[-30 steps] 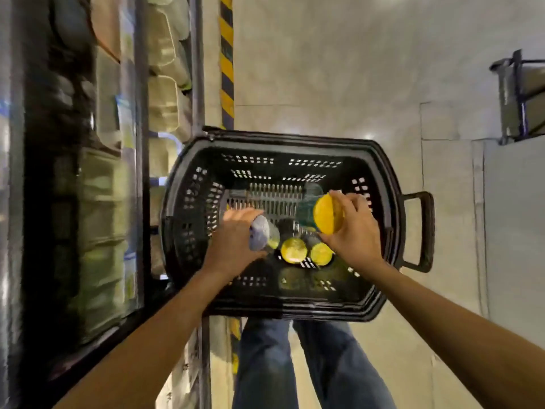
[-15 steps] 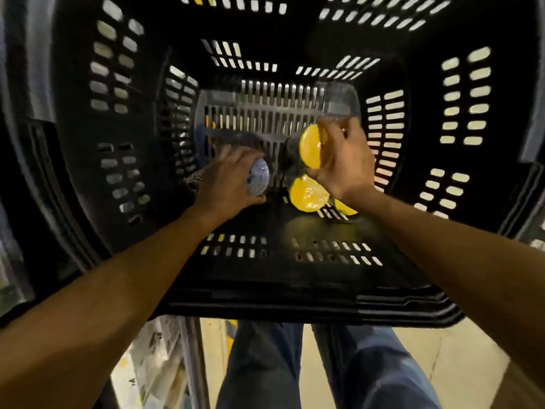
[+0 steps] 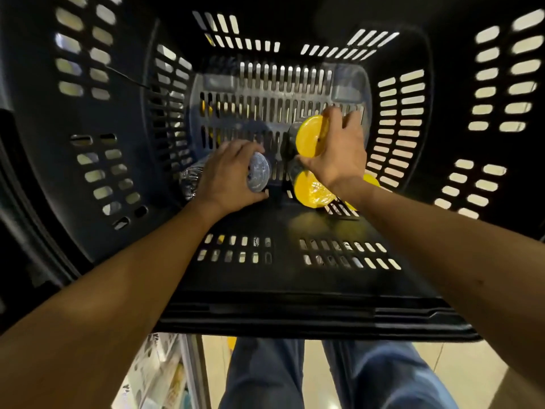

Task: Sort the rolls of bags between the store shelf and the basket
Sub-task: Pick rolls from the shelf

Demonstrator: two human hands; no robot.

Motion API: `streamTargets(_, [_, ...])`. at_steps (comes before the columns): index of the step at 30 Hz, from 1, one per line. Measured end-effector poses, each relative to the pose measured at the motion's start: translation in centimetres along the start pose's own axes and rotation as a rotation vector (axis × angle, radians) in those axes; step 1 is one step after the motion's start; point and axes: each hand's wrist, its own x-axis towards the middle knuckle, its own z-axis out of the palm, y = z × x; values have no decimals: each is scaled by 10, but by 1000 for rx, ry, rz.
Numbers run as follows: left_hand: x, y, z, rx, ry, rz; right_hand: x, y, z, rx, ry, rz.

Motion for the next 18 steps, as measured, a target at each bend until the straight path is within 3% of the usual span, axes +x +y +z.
streamTargets(7, [-3, 1, -15, -68, -149, -18, 1, 8, 3, 331, -133, 102])
streamTargets(18, [-6, -1, -14, -97, -114, -78, 0, 10, 10, 390, -116, 118])
